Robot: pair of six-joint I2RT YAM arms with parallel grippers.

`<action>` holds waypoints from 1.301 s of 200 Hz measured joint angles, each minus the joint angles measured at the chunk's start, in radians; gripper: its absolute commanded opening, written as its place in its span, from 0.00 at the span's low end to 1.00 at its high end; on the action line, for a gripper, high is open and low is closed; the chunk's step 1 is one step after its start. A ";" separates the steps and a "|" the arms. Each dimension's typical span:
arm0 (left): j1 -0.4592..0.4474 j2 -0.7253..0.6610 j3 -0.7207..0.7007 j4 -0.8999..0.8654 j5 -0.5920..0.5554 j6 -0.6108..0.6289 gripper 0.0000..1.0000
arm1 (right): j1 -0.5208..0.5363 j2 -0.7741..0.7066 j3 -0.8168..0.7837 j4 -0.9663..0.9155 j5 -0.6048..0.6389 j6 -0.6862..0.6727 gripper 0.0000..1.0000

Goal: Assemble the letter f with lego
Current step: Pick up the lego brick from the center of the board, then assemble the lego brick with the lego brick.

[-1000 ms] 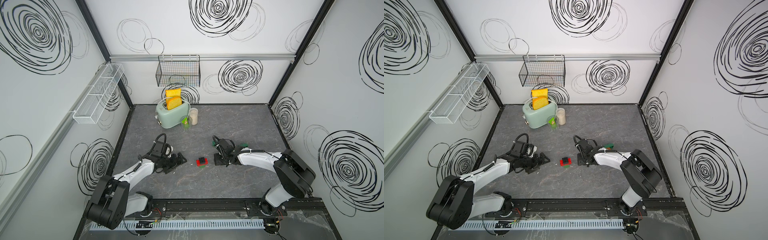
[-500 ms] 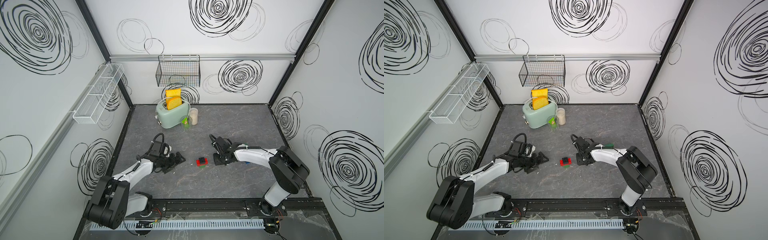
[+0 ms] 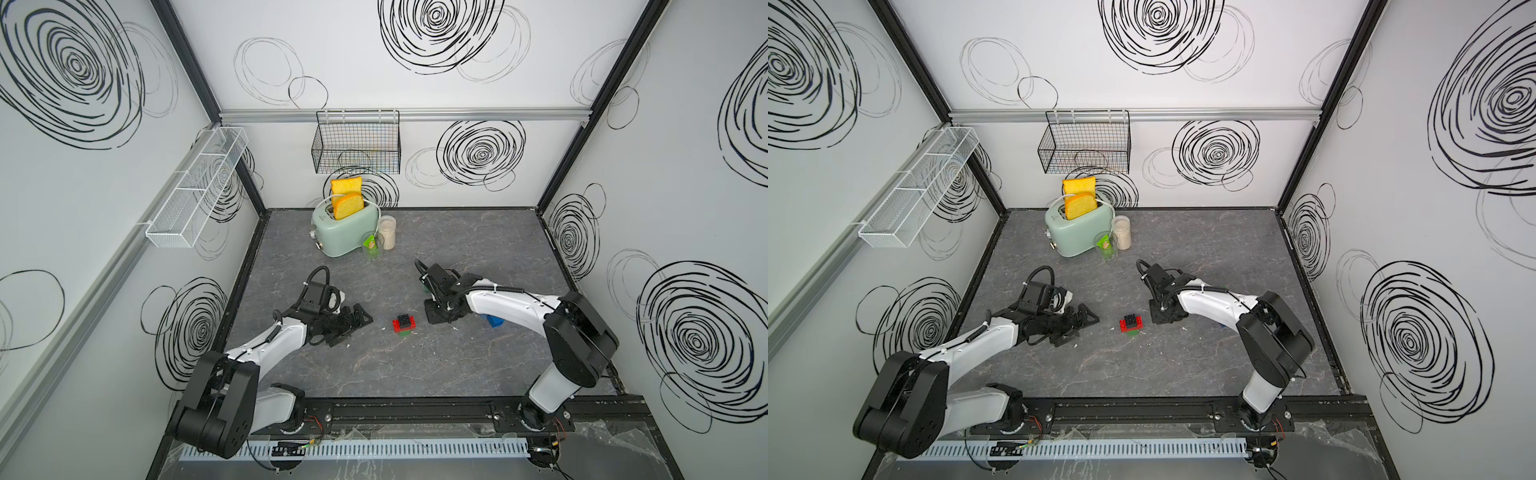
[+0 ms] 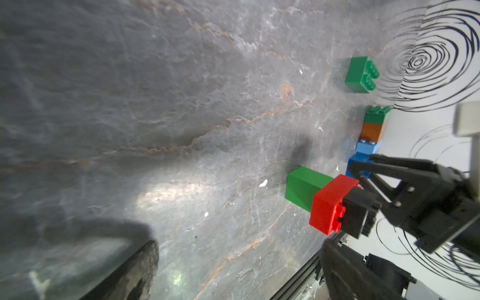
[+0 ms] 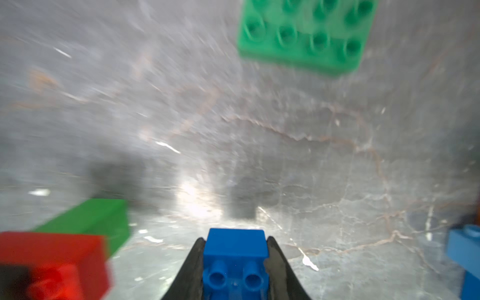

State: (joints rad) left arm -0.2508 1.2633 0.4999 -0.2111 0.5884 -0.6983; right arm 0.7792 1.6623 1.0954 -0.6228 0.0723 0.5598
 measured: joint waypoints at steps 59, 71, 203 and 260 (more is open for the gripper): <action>-0.137 0.037 -0.046 0.161 0.083 -0.021 0.99 | 0.102 0.015 0.338 -0.163 -0.016 -0.003 0.32; -0.150 0.051 -0.048 0.187 0.092 -0.028 0.99 | 0.127 0.031 0.369 -0.178 -0.022 -0.003 0.32; -0.157 0.090 -0.049 0.296 0.112 -0.071 0.99 | 0.213 0.127 0.385 -0.256 -0.043 -0.018 0.32; -0.157 0.091 -0.049 0.295 0.118 -0.072 0.99 | 0.213 0.130 0.352 -0.231 -0.038 -0.004 0.32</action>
State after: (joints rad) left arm -0.4076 1.3540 0.4511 0.0841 0.7067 -0.7704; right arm 0.9920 1.7927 1.4475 -0.8539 0.0345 0.5560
